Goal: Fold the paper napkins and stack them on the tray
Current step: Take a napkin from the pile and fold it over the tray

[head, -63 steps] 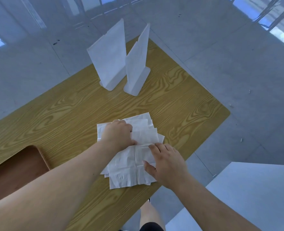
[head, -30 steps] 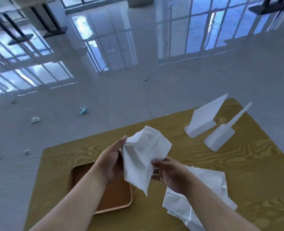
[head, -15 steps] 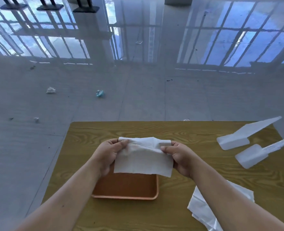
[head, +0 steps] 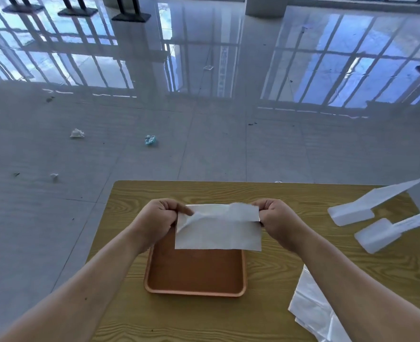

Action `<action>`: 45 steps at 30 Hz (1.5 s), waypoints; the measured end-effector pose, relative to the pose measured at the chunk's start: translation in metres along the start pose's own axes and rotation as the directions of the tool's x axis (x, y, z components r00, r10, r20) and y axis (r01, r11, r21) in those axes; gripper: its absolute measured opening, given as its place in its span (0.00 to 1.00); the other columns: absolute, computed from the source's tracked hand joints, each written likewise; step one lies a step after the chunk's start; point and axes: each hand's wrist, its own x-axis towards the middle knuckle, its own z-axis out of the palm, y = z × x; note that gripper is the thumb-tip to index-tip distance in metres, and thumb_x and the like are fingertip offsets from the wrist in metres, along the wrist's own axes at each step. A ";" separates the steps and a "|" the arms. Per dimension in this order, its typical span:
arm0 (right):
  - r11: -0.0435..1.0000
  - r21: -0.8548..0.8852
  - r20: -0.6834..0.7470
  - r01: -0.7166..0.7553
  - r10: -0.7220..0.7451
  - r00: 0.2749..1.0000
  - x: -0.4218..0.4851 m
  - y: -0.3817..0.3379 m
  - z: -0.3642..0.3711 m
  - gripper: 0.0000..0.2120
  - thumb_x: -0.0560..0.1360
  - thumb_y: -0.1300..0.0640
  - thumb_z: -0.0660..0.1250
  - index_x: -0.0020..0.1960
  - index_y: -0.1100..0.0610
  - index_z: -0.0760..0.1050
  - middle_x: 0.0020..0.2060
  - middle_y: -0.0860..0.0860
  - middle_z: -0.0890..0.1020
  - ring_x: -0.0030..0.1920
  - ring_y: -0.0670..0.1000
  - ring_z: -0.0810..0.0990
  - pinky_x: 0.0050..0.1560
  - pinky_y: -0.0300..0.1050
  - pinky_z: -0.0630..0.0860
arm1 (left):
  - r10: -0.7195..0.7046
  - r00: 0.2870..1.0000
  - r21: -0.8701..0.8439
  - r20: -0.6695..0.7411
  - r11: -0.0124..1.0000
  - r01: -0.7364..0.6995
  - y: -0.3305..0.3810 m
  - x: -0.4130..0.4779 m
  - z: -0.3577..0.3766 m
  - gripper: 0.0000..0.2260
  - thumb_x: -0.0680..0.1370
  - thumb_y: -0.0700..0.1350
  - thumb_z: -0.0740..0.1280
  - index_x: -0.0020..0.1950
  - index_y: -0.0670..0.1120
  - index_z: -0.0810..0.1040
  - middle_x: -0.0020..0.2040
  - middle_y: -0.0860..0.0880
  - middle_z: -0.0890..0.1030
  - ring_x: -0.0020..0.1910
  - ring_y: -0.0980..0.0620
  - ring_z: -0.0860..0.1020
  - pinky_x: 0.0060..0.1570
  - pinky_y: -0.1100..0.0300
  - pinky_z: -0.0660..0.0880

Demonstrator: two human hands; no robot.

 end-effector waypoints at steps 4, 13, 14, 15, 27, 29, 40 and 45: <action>0.997 -0.067 -0.044 0.023 -0.026 0.999 -0.002 0.001 -0.006 0.30 0.74 0.74 0.53 0.49 0.51 0.90 0.53 0.52 0.88 0.57 0.62 0.83 0.63 0.57 0.81 | 0.042 0.999 0.047 0.011 0.998 -0.043 0.012 0.001 0.002 0.18 0.82 0.37 0.60 0.52 0.48 0.91 0.54 0.40 0.88 0.55 0.41 0.84 0.54 0.52 0.83; 0.999 0.047 0.030 -0.004 0.003 1.000 -0.011 0.000 -0.013 0.17 0.67 0.55 0.71 0.55 0.55 0.79 0.47 0.57 0.83 0.48 0.56 0.81 0.54 0.53 0.79 | 0.284 0.959 0.275 0.028 0.920 -0.280 0.041 0.006 0.014 0.11 0.81 0.42 0.69 0.50 0.60 0.83 0.43 0.41 0.84 0.38 0.49 0.77 0.41 0.51 0.74; 0.998 0.054 0.060 -0.013 0.009 0.998 -0.010 -0.002 -0.010 0.23 0.68 0.53 0.74 0.61 0.53 0.75 0.51 0.57 0.84 0.50 0.56 0.84 0.54 0.51 0.80 | 0.283 0.957 0.257 0.062 0.922 -0.289 0.046 0.006 0.016 0.11 0.81 0.42 0.69 0.52 0.60 0.82 0.44 0.41 0.83 0.38 0.47 0.78 0.40 0.50 0.75; 0.999 0.042 0.091 -0.021 0.017 0.996 -0.008 -0.004 -0.006 0.28 0.68 0.51 0.76 0.66 0.52 0.72 0.54 0.58 0.85 0.52 0.55 0.86 0.55 0.50 0.81 | 0.288 0.953 0.247 0.093 0.921 -0.302 0.052 0.005 0.018 0.11 0.82 0.42 0.68 0.53 0.60 0.82 0.44 0.41 0.83 0.38 0.47 0.79 0.39 0.49 0.76; 0.985 0.166 0.247 -0.055 0.013 0.969 0.013 -0.020 0.056 0.09 0.80 0.62 0.70 0.56 0.56 0.87 0.54 0.56 0.89 0.54 0.53 0.87 0.53 0.47 0.85 | 0.349 0.911 0.478 -0.220 0.852 -0.211 0.049 0.020 -0.005 0.24 0.79 0.54 0.72 0.73 0.55 0.70 0.67 0.51 0.73 0.65 0.48 0.76 0.62 0.47 0.77; 0.953 0.279 0.243 -0.117 0.048 0.969 0.012 -0.022 0.060 0.11 0.80 0.62 0.72 0.61 0.61 0.85 0.57 0.59 0.88 0.55 0.55 0.87 0.57 0.50 0.84 | 0.232 0.925 0.435 -0.302 0.897 -0.083 0.031 0.018 -0.009 0.32 0.77 0.64 0.71 0.76 0.53 0.68 0.73 0.47 0.72 0.69 0.45 0.74 0.67 0.42 0.75; 0.890 0.414 0.283 -0.189 0.072 0.957 0.006 -0.026 0.061 0.13 0.79 0.68 0.69 0.63 0.69 0.79 0.54 0.63 0.85 0.54 0.60 0.84 0.58 0.56 0.81 | -0.192 0.959 -0.356 0.209 0.898 0.257 -0.023 -0.013 0.011 0.38 0.73 0.59 0.79 0.78 0.47 0.71 0.56 0.46 0.87 0.53 0.46 0.84 0.52 0.52 0.79; 0.957 0.261 0.161 -0.124 0.084 0.983 0.005 -0.022 0.057 0.22 0.77 0.69 0.72 0.69 0.63 0.72 0.53 0.60 0.87 0.51 0.59 0.87 0.54 0.57 0.84 | -0.089 0.981 -0.389 0.171 0.909 0.150 -0.008 -0.012 0.018 0.42 0.74 0.36 0.78 0.83 0.49 0.60 0.50 0.42 0.89 0.50 0.44 0.88 0.45 0.53 0.85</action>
